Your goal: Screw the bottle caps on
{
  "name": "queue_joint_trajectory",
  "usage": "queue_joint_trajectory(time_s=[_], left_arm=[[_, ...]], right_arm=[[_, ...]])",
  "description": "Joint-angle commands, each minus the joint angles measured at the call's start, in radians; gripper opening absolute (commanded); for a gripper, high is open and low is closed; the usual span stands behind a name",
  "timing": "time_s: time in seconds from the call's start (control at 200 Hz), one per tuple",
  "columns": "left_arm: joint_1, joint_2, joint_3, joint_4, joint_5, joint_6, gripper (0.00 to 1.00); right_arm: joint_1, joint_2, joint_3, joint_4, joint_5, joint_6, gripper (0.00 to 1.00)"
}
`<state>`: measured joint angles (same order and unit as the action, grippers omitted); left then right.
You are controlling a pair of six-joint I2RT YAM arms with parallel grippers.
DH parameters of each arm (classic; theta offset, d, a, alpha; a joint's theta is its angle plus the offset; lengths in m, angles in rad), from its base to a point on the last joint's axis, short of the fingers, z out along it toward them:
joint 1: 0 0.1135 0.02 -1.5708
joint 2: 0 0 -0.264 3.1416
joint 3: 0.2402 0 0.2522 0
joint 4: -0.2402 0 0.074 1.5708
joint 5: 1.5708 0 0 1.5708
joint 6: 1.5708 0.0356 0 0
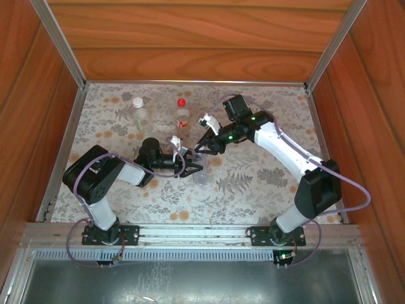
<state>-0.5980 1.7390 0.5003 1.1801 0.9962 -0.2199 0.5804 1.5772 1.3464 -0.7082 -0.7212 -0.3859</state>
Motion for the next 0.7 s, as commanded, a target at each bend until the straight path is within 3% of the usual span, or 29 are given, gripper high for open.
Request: queue_joint_trajectory(time_s=[0.0, 0.1, 0.22, 0.425, 0.565, 0.695], left_arm=[[-0.004, -0.013, 0.020, -0.007, 0.022, 0.006, 0.51], [-0.003, -0.014, 0.020, -0.010, -0.006, 0.007, 0.51], [-0.004, -0.027, 0.011, -0.012, -0.116, 0.022, 0.51], [-0.049, -0.091, -0.020, -0.022, -0.543, 0.151, 0.51], [-0.112, -0.113, -0.002, -0.059, -0.819, 0.270, 0.51], [-0.189, -0.112, 0.042, -0.119, -0.985, 0.401, 0.51]], right_arm=[[-0.011, 0.004, 0.036, -0.030, -0.044, -0.006, 0.36], [-0.011, 0.006, 0.036, -0.032, -0.040, 0.001, 0.31], [-0.011, 0.004, 0.034, -0.034, 0.007, 0.039, 0.29], [-0.007, -0.068, -0.053, 0.149, 0.308, 0.403, 0.21], [0.005, -0.114, -0.086, 0.144, 0.505, 0.617, 0.19], [0.036, -0.144, -0.111, 0.139, 0.567, 0.760, 0.20]])
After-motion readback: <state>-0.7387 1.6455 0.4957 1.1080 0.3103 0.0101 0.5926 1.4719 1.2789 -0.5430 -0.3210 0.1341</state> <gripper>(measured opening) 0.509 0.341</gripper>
